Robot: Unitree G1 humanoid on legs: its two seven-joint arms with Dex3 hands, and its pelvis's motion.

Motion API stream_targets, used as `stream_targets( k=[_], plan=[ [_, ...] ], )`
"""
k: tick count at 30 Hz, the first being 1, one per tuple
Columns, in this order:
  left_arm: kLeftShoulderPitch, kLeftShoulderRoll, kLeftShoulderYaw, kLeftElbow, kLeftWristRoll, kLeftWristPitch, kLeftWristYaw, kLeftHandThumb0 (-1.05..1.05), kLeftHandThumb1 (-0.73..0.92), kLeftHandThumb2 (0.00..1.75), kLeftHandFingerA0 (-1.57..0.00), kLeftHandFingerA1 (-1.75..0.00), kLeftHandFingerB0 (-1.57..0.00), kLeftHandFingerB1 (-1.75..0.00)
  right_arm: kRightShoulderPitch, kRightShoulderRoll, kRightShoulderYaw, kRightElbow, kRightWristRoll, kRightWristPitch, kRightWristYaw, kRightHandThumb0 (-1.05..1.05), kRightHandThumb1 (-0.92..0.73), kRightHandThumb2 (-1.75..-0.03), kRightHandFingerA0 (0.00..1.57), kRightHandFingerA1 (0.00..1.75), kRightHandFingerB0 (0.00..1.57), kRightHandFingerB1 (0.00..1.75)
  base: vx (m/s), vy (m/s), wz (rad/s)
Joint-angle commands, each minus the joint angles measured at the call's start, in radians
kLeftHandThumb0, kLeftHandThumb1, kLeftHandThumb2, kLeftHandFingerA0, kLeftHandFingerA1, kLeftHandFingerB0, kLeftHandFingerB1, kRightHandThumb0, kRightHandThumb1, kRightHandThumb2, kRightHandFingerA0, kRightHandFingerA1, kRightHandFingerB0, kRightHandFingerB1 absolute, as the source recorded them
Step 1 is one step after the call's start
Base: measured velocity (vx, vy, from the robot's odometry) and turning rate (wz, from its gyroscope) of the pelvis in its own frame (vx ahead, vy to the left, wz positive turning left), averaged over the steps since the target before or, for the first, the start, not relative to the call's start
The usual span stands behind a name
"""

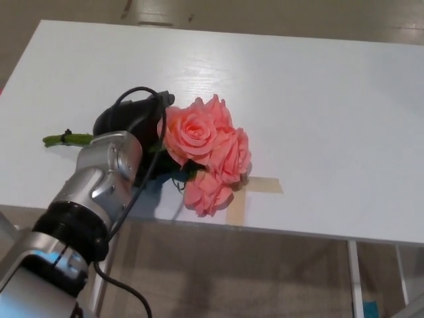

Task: Use the left hand to pick up the rose and passes it to a human.

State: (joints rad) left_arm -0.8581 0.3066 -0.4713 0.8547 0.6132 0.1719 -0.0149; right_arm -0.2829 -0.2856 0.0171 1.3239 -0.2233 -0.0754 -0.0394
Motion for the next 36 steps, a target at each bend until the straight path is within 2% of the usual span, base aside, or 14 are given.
stream_targets(
  k=[1, 2, 3, 4, 5, 7, 8, 10, 18, 23, 30, 31, 32, 36],
  plan=[
    [0.02, 0.007, -0.019, 0.044, 0.013, -0.101, 0.025, -0.19, 0.49, 0.93, -0.66, -0.7, -0.11, -0.46, 0.008, -0.005, 0.002, -0.003, 0.003, 0.009, 0.012, -0.28, -0.7, -0.6, 0.69, 0.45, 0.53, 0.39, 0.0, 0.0, 0.0],
    [0.02, 0.008, -0.016, 0.047, 0.006, -0.116, 0.02, -0.21, 0.66, 0.6, -0.81, -0.88, -0.39, -0.33, 0.009, -0.005, 0.002, -0.003, 0.003, 0.009, 0.012, -0.28, -0.7, -0.6, 0.68, 0.45, 0.53, 0.39, 0.0, 0.0, 0.0],
    [0.017, 0.006, -0.014, 0.059, -0.002, -0.134, 0.008, -0.18, 0.68, 0.6, -0.74, -1.47, -0.59, -0.39, 0.009, -0.007, 0.003, -0.003, 0.002, 0.01, 0.014, -0.28, -0.71, -0.6, 0.68, 0.45, 0.54, 0.39, 0.0, 0.0, 0.0],
    [0.013, 0.007, -0.016, 0.064, -0.003, -0.138, -0.004, -0.26, 0.6, 0.84, -0.96, -1.34, -0.63, -0.57, 0.008, -0.007, 0.003, -0.002, 0.003, 0.011, 0.015, -0.28, -0.71, -0.6, 0.68, 0.45, 0.54, 0.39, 0.0, 0.0, 0.0],
    [0.009, 0.007, -0.018, 0.069, -0.001, -0.137, -0.014, -0.18, 0.72, 0.56, -0.64, -1.66, -0.68, -0.41, 0.007, -0.007, 0.003, -0.002, 0.003, 0.012, 0.016, -0.28, -0.71, -0.6, 0.68, 0.45, 0.54, 0.39, 0.0, 0.0, 0.0],
    [0.001, 0.007, -0.025, 0.081, 0.006, -0.133, -0.023, -0.17, 0.73, 0.56, -0.61, -1.66, -0.67, -0.41, 0.003, -0.007, 0.003, -0.001, 0.003, 0.014, 0.019, -0.28, -0.71, -0.6, 0.68, 0.45, 0.54, 0.39, 0.0, 0.0, 0.0],
    [0.002, 0.008, -0.027, 0.084, 0.009, -0.131, -0.022, -0.18, 0.71, 0.62, -0.62, -1.47, -0.58, -0.41, 0.001, -0.007, 0.001, 0.0, 0.005, 0.016, 0.022, -0.28, -0.71, -0.6, 0.68, 0.45, 0.54, 0.39, 0.0, 0.0, 0.0],
    [0.002, 0.007, -0.025, 0.1, 0.008, -0.139, -0.009, -0.18, 0.71, 0.63, -0.63, -1.44, -0.65, -0.44, 0.002, -0.007, 0.0, 0.0, 0.006, 0.017, 0.024, -0.28, -0.71, -0.61, 0.68, 0.45, 0.54, 0.39, 0.0, 0.0, 0.0],
    [0.003, 0.026, -0.024, 0.116, 0.019, -0.169, 0.026, -0.19, 0.69, 0.61, -0.63, -1.5, -0.88, -0.58, 0.004, -0.01, 0.002, 0.0, 0.004, 0.013, 0.031, -0.27, -0.71, -0.61, 0.68, 0.45, 0.55, 0.4, 0.0, 0.0, 0.0],
    [-0.002, 0.035, -0.02, 0.11, 0.016, -0.177, 0.032, -0.31, 0.64, 0.65, -0.67, -1.44, -0.79, -0.52, 0.004, -0.011, 0.002, 0.0, 0.002, 0.011, 0.033, -0.28, -0.71, -0.6, 0.68, 0.45, 0.55, 0.39, 0.0, 0.0, 0.0],
    [-0.01, 0.068, -0.008, 0.065, 0.017, -0.189, 0.045, -0.21, 0.7, 0.61, -0.64, -1.52, -0.79, -0.47, 0.006, -0.016, 0.005, -0.001, 0.002, 0.006, 0.041, -0.28, -0.71, -0.6, 0.68, 0.45, 0.54, 0.39, 0.0, 0.0, 0.0],
    [-0.02, 0.095, 0.006, 0.02, 0.033, -0.227, 0.134, -0.29, 0.63, 0.62, -0.73, -1.51, -0.8, -0.51, 0.01, -0.019, 0.006, -0.002, 0.001, 0.001, 0.04, -0.27, -0.71, -0.61, 0.68, 0.45, 0.54, 0.39, 0.0, 0.0, 0.0],
    [-0.024, 0.1, 0.013, 0.004, 0.035, -0.236, 0.161, -0.28, 0.64, 0.61, -0.78, -1.56, -0.87, -0.89, 0.009, -0.018, 0.007, -0.002, 0.0, 0.001, 0.039, -0.27, -0.71, -0.61, 0.68, 0.45, 0.54, 0.39, 0.0, 0.0, 0.0],
    [-0.028, 0.106, 0.034, -0.026, 0.036, -0.249, 0.195, -0.25, 0.64, 0.63, -0.8, -1.54, -0.89, -0.82, 0.008, -0.018, 0.008, 0.0, 0.0, 0.001, 0.039, -0.27, -0.71, -0.61, 0.68, 0.45, 0.54, 0.39, 0.0, 0.0, 0.0]
  ],
)
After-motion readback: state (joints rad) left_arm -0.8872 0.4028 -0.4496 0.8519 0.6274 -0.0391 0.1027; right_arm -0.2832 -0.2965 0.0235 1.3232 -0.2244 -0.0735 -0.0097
